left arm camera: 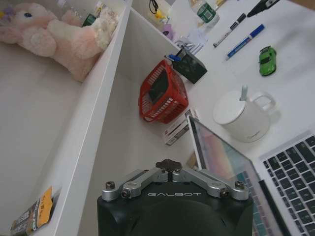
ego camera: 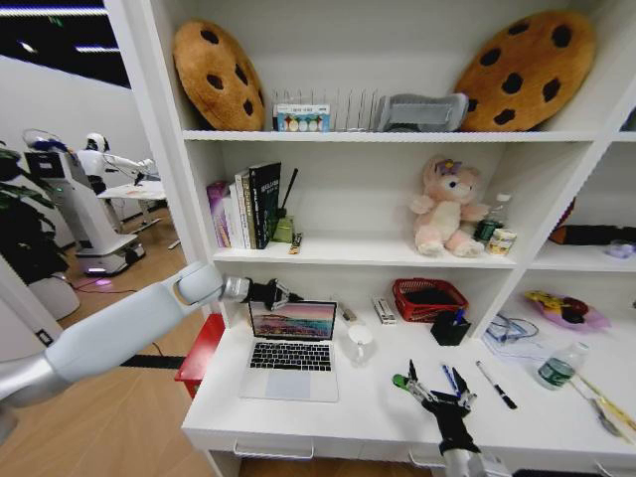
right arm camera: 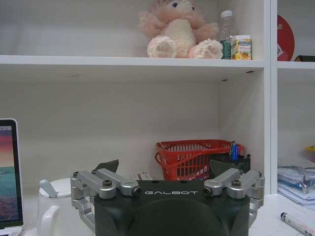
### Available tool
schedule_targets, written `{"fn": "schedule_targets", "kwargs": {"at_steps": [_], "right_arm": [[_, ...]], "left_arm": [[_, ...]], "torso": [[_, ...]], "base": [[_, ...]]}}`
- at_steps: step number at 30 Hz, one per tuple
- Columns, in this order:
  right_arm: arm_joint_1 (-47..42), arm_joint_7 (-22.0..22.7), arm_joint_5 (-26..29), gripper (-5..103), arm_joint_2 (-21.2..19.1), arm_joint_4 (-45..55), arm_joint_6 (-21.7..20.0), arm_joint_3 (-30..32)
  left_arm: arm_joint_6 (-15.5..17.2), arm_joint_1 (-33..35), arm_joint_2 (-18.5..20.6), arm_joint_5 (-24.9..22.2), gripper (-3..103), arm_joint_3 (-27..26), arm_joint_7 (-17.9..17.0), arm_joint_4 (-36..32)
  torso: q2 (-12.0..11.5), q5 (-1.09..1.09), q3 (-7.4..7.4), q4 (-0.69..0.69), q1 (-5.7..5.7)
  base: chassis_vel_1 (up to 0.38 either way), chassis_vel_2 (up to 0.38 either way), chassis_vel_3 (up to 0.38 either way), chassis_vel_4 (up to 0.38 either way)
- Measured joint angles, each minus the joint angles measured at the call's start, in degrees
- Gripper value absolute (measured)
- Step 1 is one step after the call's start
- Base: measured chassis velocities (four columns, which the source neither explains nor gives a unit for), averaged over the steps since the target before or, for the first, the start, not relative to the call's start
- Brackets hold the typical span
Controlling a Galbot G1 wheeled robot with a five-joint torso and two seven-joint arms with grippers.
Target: Organize the objects on the table.
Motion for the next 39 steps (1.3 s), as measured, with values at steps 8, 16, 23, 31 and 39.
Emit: {"fn": "schedule_targets", "kwargs": {"at_steps": [8, 16, 23, 31, 39], "right_arm": [[-0.4, 0.0, 1.0, 100, 0.0, -0.2, 0.5, 1.0], [-0.2, 0.0, 1.5, 100, -0.1, -0.3, 0.6, 1.6], [-0.2, 0.0, 1.5, 100, 0.1, -0.3, 0.6, 1.6], [-0.2, 0.1, 1.1, 100, 0.4, -0.4, 0.7, 0.9], [-0.4, 0.1, 1.0, 100, 0.2, 0.1, 0.3, 0.7]], "left_arm": [[-4.5, -1.5, -4.9, 6.2, 0, 1.8, 6.0, 8.6], [-7.3, -3.1, -3.9, 7.9, 0, 0.8, 22.4, 8.3], [-4.6, -1.7, 1.3, 4.9, 0, 2.1, 27.6, -0.6], [-0.5, 13.9, 7.7, 5.2, 0, -3.7, 26.7, -15.1], [2.8, 34.7, 14.1, 0.9, 2, -20.0, 9.1, -17.8]], "torso": [[0.0, -0.01, 0.00, 0.01, 0.00], [0.0, -0.01, 0.00, 0.02, 0.01], [0.0, 0.00, 0.00, 0.02, 0.01], [0.0, -0.02, 0.00, 0.02, 0.00], [0.0, -0.05, 0.00, 0.03, 0.01]], "base": [[0.000, 0.000, 0.000, 0.000], [0.000, 0.000, 0.000, 0.000], [0.000, 0.000, 0.000, 0.000], [0.000, 0.000, 0.000, 0.000], [0.000, 0.000, 0.000, 0.000]]}}
